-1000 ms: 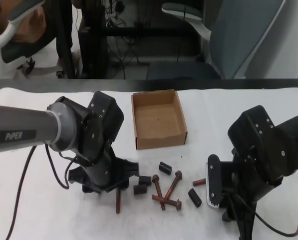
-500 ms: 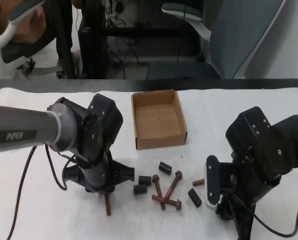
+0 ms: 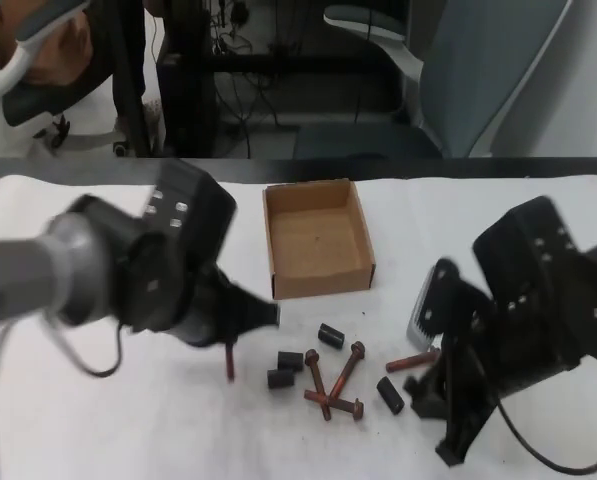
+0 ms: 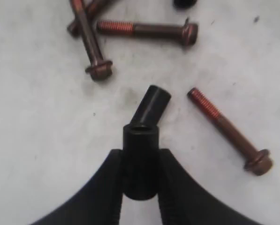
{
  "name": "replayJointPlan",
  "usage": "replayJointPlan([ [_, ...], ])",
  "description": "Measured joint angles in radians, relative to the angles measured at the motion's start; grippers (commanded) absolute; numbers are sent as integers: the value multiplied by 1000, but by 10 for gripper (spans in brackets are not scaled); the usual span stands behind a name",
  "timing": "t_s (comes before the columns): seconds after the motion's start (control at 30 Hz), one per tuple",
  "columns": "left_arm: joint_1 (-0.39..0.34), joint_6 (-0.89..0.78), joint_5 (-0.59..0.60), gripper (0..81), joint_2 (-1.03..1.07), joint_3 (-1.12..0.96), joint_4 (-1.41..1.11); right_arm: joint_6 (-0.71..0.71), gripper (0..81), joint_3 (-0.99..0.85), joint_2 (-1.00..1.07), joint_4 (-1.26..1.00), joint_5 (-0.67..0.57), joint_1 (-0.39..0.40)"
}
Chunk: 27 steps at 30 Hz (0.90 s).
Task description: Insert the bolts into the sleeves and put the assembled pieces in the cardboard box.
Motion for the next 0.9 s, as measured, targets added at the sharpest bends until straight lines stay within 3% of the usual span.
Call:
replayJointPlan([
  [0.2, -18, 34, 158, 18, -325, 213, -463, 291, 4, 171, -227, -298, -72, 36],
  [0.4, -95, 196, 291, 18, -414, 331, -891, 562, 4, 354, -362, -707, -21, 214],
  [0.6, -163, 239, 339, 18, -374, 338, -932, 622, 4, 401, -369, -890, 113, 381],
  [0.9, -224, 216, 345, 18, -314, 340, -982, 625, 4, 401, -367, -956, 202, 434],
])
